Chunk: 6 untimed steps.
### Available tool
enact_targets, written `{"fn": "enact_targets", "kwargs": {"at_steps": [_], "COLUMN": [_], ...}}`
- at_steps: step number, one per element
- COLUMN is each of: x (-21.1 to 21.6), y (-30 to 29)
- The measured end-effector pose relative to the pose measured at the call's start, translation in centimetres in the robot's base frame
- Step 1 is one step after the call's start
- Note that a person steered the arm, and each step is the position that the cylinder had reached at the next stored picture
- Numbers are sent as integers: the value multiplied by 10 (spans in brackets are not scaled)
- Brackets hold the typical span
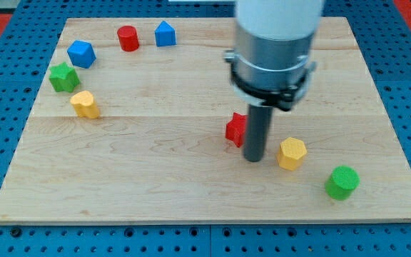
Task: Push the red star parallel right to the yellow heart
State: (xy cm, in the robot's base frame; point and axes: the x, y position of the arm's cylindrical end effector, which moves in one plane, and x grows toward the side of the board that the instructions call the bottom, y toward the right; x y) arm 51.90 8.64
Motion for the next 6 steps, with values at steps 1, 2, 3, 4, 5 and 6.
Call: {"fn": "enact_targets", "kwargs": {"at_steps": [1,2,3,4,5,6], "x": [-30,-38,-29,7,-8,-52], "y": [23,15,-23,-26,-21,-46]}}
